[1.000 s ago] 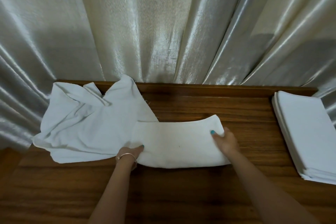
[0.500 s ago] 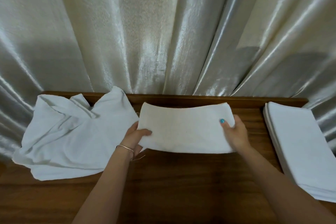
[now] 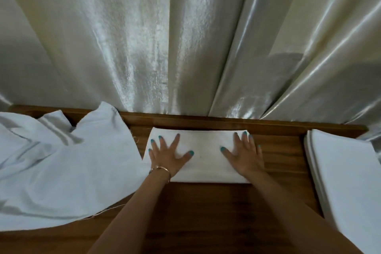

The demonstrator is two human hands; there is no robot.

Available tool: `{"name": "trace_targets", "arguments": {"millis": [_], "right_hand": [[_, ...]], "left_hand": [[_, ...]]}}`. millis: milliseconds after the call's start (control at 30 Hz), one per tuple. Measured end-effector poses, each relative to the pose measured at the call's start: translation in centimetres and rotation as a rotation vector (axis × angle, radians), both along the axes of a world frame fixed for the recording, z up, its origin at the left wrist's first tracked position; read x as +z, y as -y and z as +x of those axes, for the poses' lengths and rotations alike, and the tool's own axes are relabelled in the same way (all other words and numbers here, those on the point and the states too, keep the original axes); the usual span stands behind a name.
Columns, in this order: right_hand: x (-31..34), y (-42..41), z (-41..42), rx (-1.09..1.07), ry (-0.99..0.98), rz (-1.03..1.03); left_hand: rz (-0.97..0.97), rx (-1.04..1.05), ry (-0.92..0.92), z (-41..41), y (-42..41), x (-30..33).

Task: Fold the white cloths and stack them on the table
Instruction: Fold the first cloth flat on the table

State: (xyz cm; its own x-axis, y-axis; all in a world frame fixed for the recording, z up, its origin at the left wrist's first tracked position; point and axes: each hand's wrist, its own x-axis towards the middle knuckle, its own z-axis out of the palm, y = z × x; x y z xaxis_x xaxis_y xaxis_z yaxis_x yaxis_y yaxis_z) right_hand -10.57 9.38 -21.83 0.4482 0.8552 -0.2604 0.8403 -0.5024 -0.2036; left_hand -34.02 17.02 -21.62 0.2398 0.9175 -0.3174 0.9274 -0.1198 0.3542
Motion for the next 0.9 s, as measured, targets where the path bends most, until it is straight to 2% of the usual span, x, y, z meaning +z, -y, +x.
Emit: {"name": "trace_targets", "arguments": {"millis": [67, 133, 333, 433, 500, 567, 667, 733, 833, 900], "right_hand": [[-0.7, -0.4, -0.2, -0.013, -0.019, -0.068], [-1.1, -0.4, -0.4, -0.018, 0.003, -0.089], [-1.0, -0.9, -0.5, -0.033, 0.008, -0.139], [-0.7, -1.1, -0.4, -0.029, 0.012, -0.187], [-0.9, -0.2, -0.5, -0.023, 0.074, -0.128], [-1.0, 1.4, -1.4, -0.010, 0.152, -0.008], [-0.5, 3.6, -3.6, 0.014, 0.168, 0.034], [0.3, 3.4, -5.3, 0.017, 0.118, 0.057], [2.1, 0.5, -9.5, 0.092, -0.035, 0.162], [3.8, -1.6, -13.0, 0.147, -0.178, 0.206]], "left_hand": [[-0.051, -0.040, -0.149, 0.8, -0.3, -0.3], [-0.029, -0.062, -0.216, 1.1, -0.7, -0.7], [0.009, -0.033, -0.282, 1.6, -0.8, -1.6], [-0.035, -0.045, -0.317, 1.9, -0.7, -1.0], [-0.071, -0.105, -0.341, 1.7, -0.8, -0.2], [-0.115, -0.189, -0.295, 0.3, -1.2, 1.2], [-0.299, -0.166, 0.090, -4.1, -2.0, 3.5], [-0.337, -0.162, 0.226, -7.2, -2.4, 4.1], [-0.154, -0.205, 0.081, -12.7, -2.9, 4.8], [-0.007, -0.181, 0.056, -16.4, -3.6, 5.5]]}}
